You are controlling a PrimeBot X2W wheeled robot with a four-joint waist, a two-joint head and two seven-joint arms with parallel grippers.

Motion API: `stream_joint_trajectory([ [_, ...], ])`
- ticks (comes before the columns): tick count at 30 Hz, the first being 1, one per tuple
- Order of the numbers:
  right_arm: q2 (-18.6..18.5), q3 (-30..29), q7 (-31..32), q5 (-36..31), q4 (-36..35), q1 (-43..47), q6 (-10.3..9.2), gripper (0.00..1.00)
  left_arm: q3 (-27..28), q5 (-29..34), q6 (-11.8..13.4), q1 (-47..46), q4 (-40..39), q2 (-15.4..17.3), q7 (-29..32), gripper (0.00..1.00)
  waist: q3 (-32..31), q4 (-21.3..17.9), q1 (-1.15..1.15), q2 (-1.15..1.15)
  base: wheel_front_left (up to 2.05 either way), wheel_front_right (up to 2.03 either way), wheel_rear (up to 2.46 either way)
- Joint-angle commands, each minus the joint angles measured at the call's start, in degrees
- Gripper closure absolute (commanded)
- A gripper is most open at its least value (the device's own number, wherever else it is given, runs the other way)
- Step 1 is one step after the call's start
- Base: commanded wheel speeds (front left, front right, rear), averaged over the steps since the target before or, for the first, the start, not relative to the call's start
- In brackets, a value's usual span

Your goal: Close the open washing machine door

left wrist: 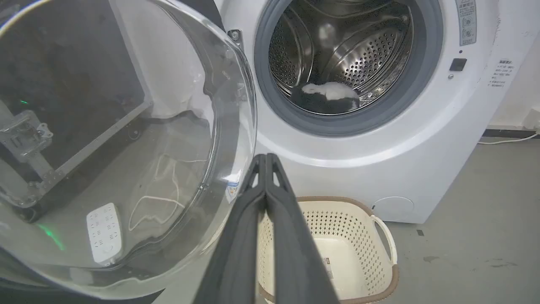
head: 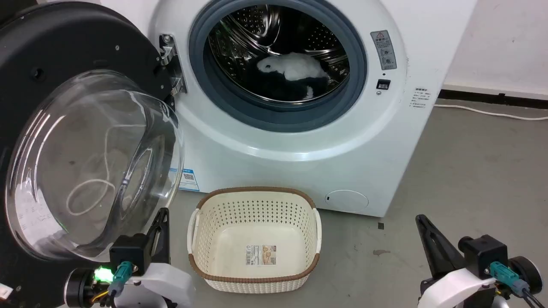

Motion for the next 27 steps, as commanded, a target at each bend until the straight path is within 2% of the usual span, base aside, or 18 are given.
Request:
stream_joint_trajectory([
  [1, 0.01, -0.02, 0.03, -0.43, -0.25, -0.79, 0.05, 1.0, 0.14, 0.16, -0.25, 0.82, -0.25, -0.05, 0.03, 1.0, 0.0, 0.0, 0.0, 0.0, 0.0, 0.0, 0.0],
  [27, 0.01, -0.02, 0.03, -0.43, -0.25, -0.79, 0.05, 1.0, 0.14, 0.16, -0.25, 0.82, -0.25, -0.05, 0.03, 1.0, 0.0, 0.0, 0.0, 0.0, 0.0, 0.0, 0.0],
])
